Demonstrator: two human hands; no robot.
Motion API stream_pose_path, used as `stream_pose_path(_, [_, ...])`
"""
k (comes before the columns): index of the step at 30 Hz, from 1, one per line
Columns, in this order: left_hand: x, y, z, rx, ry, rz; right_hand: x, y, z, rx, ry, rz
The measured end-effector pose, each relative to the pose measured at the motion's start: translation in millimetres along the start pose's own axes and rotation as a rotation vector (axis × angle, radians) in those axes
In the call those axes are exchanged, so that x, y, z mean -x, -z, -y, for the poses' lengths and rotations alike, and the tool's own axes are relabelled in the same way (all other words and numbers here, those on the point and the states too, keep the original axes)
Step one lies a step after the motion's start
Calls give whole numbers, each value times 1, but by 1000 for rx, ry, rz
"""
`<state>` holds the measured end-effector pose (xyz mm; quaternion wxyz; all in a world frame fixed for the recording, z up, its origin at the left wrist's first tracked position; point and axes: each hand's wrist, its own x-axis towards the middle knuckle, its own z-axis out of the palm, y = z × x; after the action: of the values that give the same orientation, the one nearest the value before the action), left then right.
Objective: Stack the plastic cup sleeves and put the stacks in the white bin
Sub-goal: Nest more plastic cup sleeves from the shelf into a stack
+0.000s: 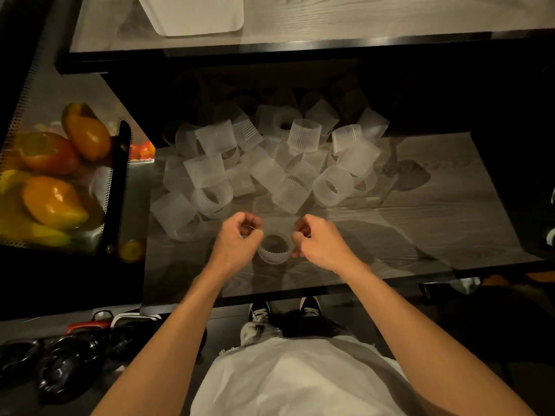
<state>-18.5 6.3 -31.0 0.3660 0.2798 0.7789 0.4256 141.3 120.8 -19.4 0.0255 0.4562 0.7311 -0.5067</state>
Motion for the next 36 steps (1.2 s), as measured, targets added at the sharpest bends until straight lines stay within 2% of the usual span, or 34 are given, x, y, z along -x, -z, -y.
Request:
stream_pose_path(7, [-6,-2,13,-52,47,38,0,0,-2,324,36,-51])
stream_pose_path(15, [-46,-6,-18,221,182,-82,-35,9,46,146,187,-218])
stream_pose_path(17, [-56,-10,-29,313,202,-62,-45,14,60,190,234,-205])
stream_pose_path(19, [-64,-13,-39,367,255,-34,-55,19,69,396,291,-137])
stream_pose_path(22, [-73,-13,-48,501,394,-24,-69,23,78,653,320,-30])
stream_pose_path(27, [-81,-11,-54,818,628,36,-91,20,89,888,348,86])
stream_pose_path(30, [-83,-10,-51,934,678,50,-99,20,91,875,306,115])
stream_pose_path(33, [-84,-8,-47,1072,712,37,-96,21,91,744,342,96])
stream_pose_path(36, [-84,-6,-48,1190,747,1,-95,23,89,712,367,85])
